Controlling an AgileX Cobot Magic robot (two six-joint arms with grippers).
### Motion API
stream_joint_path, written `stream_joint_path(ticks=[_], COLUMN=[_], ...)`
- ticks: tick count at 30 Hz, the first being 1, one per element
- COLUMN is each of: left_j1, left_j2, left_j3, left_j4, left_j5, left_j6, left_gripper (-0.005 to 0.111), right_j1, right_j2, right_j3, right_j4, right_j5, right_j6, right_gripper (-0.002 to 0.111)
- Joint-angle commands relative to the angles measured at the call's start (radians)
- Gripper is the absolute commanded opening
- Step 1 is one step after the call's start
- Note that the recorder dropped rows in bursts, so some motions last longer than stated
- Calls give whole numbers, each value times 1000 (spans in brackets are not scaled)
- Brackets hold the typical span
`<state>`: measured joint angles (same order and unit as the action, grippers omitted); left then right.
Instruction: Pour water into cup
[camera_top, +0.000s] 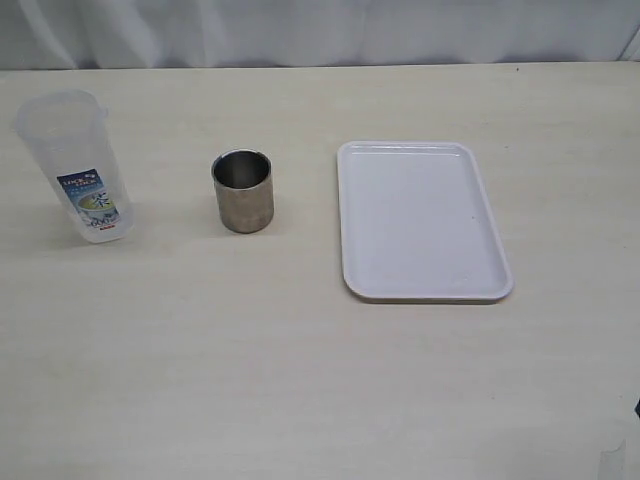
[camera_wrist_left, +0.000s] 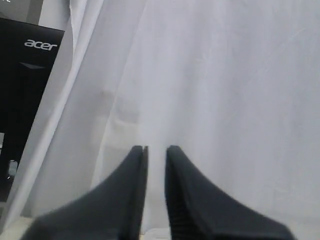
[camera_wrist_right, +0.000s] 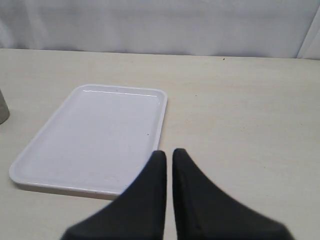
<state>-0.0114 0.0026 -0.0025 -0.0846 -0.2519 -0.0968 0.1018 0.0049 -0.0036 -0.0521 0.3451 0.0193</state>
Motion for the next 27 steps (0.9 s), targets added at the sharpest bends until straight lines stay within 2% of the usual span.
stream_joint_path(ticks=[1, 2, 3, 6, 9, 11, 17, 22, 27], left_j1=[-2, -2, -2, -2, -2, -2, -2, -2, -2], left_j2=[-3, -3, -3, 46, 265, 445, 799, 1061, 1306], left_j3=[3, 3, 3, 3, 3, 3, 3, 3, 3], left_j4=[2, 4, 4, 28, 167, 183, 277, 292, 293], left_j5=[-58, -70, -83, -130, -258, -352, -550, -704, -912], left_j6=[-13, -13, -13, -15, -58, -60, -29, -3, 23], left_gripper=[73, 95, 105, 105, 105, 105, 105, 105, 105], right_j1=[-8, -8, -8, -8, -8, -8, -8, -8, -8], right_j2=[-5, -5, -5, -5, -5, -5, -5, -5, -5], right_j3=[4, 4, 4, 4, 4, 4, 4, 4, 4], right_j4=[-8, -8, -8, -8, -8, -8, -8, -8, -8], right_j5=[1, 1, 1, 1, 1, 1, 1, 1, 1], right_j6=[4, 4, 4, 4, 4, 4, 4, 4, 4], right_gripper=[4, 4, 4, 4, 4, 4, 4, 4, 4])
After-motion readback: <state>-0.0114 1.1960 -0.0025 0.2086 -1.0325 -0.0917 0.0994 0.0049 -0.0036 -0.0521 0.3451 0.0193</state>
